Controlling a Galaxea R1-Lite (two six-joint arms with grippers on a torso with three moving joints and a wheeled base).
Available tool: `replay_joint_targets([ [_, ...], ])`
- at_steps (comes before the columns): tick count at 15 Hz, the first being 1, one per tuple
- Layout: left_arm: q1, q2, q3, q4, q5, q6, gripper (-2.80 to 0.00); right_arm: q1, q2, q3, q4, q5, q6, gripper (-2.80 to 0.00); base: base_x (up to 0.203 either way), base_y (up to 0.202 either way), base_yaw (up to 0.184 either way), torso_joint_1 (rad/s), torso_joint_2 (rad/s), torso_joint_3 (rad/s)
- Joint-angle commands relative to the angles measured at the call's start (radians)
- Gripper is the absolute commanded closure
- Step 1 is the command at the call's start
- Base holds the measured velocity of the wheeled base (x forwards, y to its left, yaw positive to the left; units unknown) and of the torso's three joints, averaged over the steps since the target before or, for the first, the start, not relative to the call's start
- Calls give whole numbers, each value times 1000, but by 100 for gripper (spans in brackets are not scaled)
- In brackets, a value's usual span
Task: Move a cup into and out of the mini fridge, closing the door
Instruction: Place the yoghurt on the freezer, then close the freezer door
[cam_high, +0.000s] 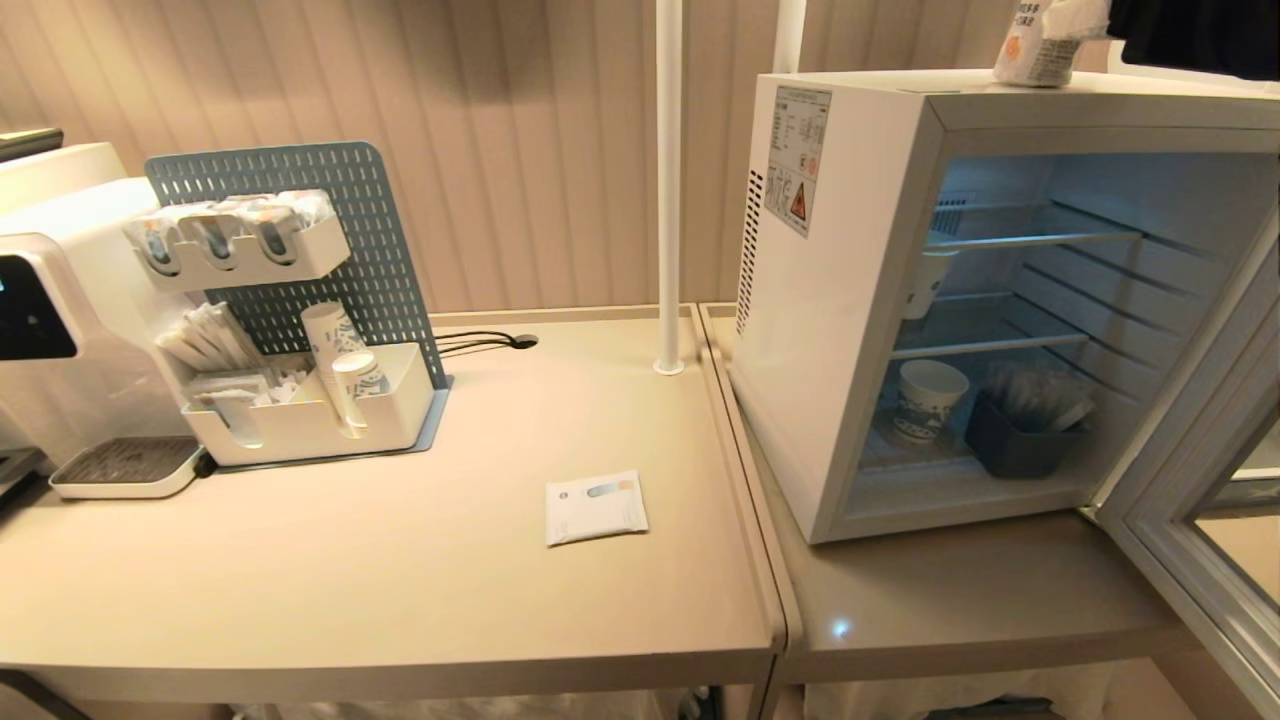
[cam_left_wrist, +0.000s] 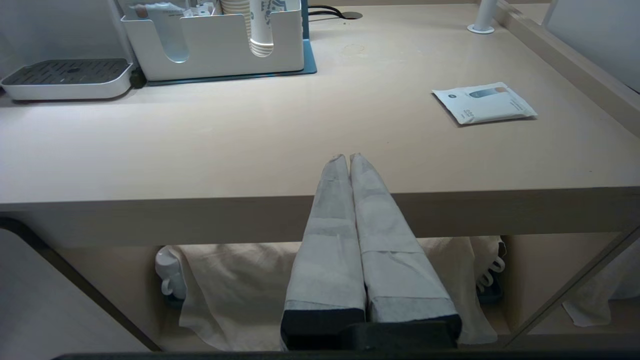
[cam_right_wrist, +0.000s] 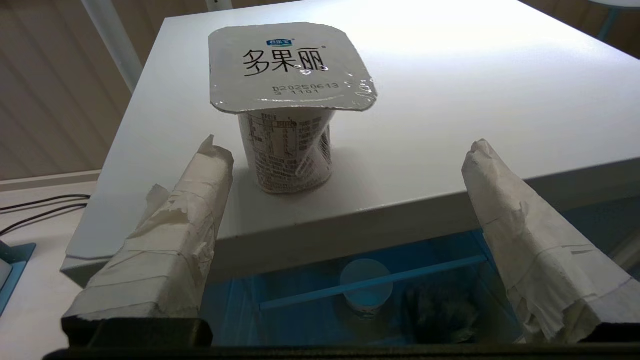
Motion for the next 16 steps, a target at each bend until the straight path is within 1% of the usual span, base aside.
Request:
replay_joint_targets([
  [1,-1,2,0,0,0,-1,0,1,-100,57,1,-2,0,-280,0,0,0,0,0,0],
  [2,0,2,0,0,0,-1,0,1,-145,97,1,-4,1,-280,0,0,0,0,0,0],
  [3,1,2,0,0,0,-1,0,2,-197,145,2,-6,0,0,0,0,0,0,0,0],
  [5,0,2,0,0,0,-1,0,2,-318,256,2,-15,-2,0,0,0,0,0,0,0],
  [6,0,2,0,0,0,-1,0,3,-383,316,4,-34,-3,0,0,0,0,0,0,0],
  [7,1,2,0,0,0,-1,0,4,-452,378,12,-85,-9,0,0,0,0,0,0,0],
  [8,-1,2,0,0,0,-1,0,7,-521,446,22,-177,-34,0,0,0,0,0,0,0],
  [10,-1,2,0,0,0,-1,0,12,-647,554,26,-388,-75,0,0,0,0,0,0,0],
  [11,1,2,0,0,0,-1,0,-1,-709,601,23,-443,-86,0,0,0,0,0,0,0],
  [12,0,2,0,0,0,-1,0,-49,-750,630,20,-461,-93,0,0,0,0,0,0,0],
  [14,1,2,0,0,0,-1,0,-233,-857,703,16,-476,-113,0,0,0,0,0,0,0],
  [15,0,2,0,0,0,-1,0,-283,-932,750,15,-480,-121,0,0,0,0,0,0,0],
  [16,1,2,0,0,0,-1,0,-315,-1006,811,14,-482,-125,0,0,0,0,0,0,0],
])
